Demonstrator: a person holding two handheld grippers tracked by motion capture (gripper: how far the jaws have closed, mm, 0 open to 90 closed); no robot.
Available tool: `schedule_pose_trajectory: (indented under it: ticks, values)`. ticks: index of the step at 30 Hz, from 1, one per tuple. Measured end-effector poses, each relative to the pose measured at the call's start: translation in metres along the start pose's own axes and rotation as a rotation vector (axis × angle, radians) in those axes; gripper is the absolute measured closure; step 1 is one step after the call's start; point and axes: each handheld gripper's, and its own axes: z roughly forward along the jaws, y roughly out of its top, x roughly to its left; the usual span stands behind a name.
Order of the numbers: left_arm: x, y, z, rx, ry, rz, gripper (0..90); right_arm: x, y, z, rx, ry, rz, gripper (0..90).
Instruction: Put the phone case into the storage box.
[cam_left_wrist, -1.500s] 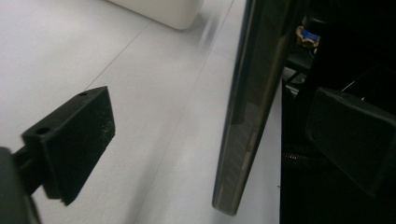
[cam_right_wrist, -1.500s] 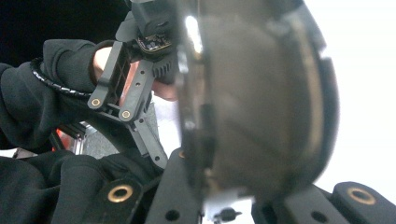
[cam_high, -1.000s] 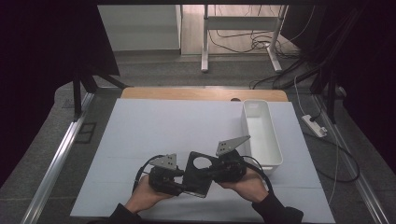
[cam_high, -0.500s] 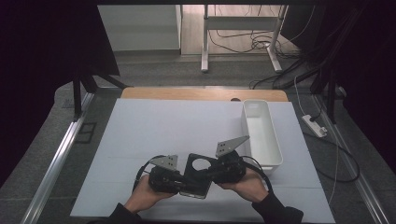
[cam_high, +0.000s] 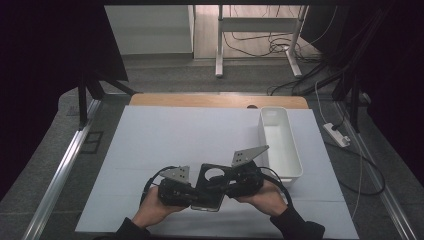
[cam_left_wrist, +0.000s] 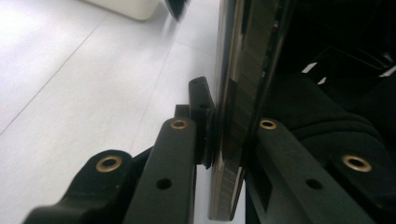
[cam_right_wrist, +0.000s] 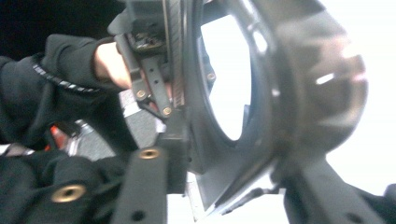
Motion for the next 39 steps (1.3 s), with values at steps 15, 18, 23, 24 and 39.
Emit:
schedule_pose_trajectory:
  ticks: [15,18,23,24,39]
  values:
    - [-0.001,0.0,-0.005,0.027,0.146,-0.056,84.5,-0.007,0.0,-0.011,-0.018,-0.166,0.046,25.2]
    - [0.0,0.0,-0.007,0.033,0.177,-0.066,84.5,-0.009,0.0,-0.013,-0.012,-0.19,0.053,20.4]
    - [0.003,-0.002,-0.008,0.038,0.216,-0.102,84.5,-0.014,-0.001,-0.015,-0.019,-0.199,0.107,12.5]
    - [0.003,-0.002,-0.008,0.04,0.226,-0.106,84.5,-0.015,-0.001,-0.016,-0.023,-0.205,0.112,10.3]
    - [0.004,-0.002,-0.01,0.044,0.301,-0.162,84.5,-0.02,-0.003,-0.021,-0.033,-0.336,0.084,0.0]
